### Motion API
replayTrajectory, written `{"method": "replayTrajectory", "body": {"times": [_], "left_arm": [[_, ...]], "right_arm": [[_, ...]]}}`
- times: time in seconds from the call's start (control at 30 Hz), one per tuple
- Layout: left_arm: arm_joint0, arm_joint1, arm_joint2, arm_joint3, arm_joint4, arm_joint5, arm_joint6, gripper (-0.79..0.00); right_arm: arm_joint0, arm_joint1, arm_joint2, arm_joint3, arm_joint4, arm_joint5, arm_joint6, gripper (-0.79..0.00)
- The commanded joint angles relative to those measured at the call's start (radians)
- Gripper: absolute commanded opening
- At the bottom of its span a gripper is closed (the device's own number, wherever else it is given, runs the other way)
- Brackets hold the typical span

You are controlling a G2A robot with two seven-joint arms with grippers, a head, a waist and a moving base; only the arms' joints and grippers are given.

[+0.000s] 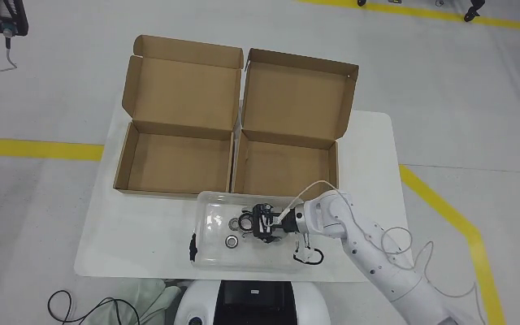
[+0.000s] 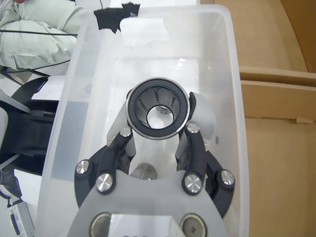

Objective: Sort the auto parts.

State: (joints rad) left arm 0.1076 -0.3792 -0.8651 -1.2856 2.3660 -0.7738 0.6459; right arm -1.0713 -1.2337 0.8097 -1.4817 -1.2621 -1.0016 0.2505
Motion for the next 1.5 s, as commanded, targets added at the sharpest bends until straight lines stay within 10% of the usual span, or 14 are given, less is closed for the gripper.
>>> {"method": "replayTrajectory", "body": {"times": [0.0, 0.53, 1.47], "left_arm": [[0.000, 0.000, 0.000, 0.000, 0.000, 0.000, 0.000, 0.000], [0.000, 0.000, 0.000, 0.000, 0.000, 0.000, 0.000, 0.000], [0.000, 0.000, 0.000, 0.000, 0.000, 0.000, 0.000, 0.000]], "right_arm": [[0.002, 0.000, 0.005, 0.005, 0.003, -0.001, -0.049, -0.785], [0.022, 0.016, 0.094, -0.051, -0.043, 0.001, -0.284, -0.785], [0.106, 0.051, 0.293, -0.334, 0.047, 0.075, -0.233, -0.785]]}}
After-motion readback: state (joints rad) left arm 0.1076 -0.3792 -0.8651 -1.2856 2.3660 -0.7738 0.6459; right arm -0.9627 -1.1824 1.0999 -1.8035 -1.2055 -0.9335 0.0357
